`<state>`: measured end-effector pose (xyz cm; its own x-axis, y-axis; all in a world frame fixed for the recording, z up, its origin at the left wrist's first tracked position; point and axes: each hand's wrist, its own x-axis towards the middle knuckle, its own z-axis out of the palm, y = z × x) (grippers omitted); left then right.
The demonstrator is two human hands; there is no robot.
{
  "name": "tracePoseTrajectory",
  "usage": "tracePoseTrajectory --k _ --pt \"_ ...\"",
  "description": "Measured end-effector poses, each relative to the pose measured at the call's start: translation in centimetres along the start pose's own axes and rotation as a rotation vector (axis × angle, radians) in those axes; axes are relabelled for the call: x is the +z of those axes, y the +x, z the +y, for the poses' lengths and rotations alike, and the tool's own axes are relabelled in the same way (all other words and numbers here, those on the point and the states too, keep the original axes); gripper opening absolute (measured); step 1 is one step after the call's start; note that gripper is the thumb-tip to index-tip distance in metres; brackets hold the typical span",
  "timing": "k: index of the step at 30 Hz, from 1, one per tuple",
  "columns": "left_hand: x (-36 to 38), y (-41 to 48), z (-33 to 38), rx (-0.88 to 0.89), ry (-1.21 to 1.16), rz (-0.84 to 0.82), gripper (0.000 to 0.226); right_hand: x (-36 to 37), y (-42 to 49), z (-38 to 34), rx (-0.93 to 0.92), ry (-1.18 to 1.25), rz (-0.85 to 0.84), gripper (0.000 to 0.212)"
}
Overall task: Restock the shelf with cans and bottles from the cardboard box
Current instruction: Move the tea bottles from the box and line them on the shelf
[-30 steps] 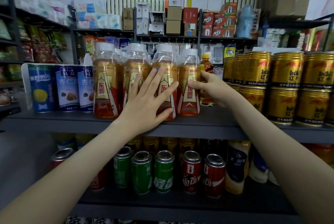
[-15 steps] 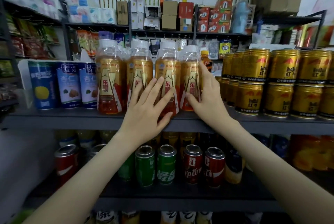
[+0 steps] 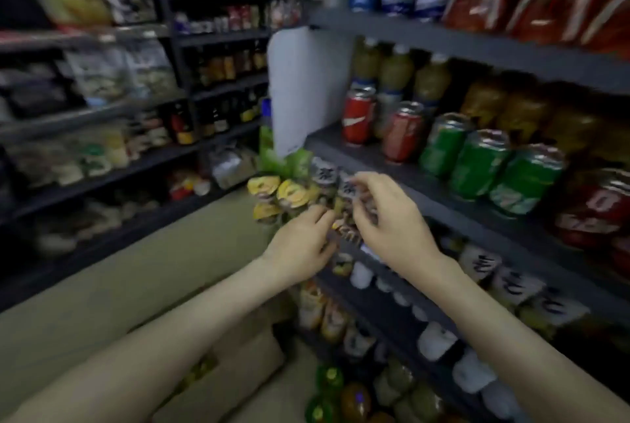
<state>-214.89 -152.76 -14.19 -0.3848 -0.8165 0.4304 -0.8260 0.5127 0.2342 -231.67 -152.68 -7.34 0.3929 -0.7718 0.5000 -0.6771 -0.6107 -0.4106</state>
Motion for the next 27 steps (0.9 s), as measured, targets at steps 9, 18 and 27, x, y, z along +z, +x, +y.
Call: tracePoseTrajectory --k 9,18,27 --pt "-1.7 -20.6 -15.9 -0.67 0.105 -0.163 0.042 22.8 2.8 -7.6 -0.108 0.15 -0.433 0.033" --pt "1.5 -35.6 -34.2 -0.998 0.023 -0.285 0.041 48.7 6.9 -11.7 -0.122 0.131 -0.874 0.044" --pt "15.4 -44.6 -48.5 -1.002 -0.031 -0.499 0.037 70.0 2.5 -6.0 0.022 -0.028 -1.122 0.05"
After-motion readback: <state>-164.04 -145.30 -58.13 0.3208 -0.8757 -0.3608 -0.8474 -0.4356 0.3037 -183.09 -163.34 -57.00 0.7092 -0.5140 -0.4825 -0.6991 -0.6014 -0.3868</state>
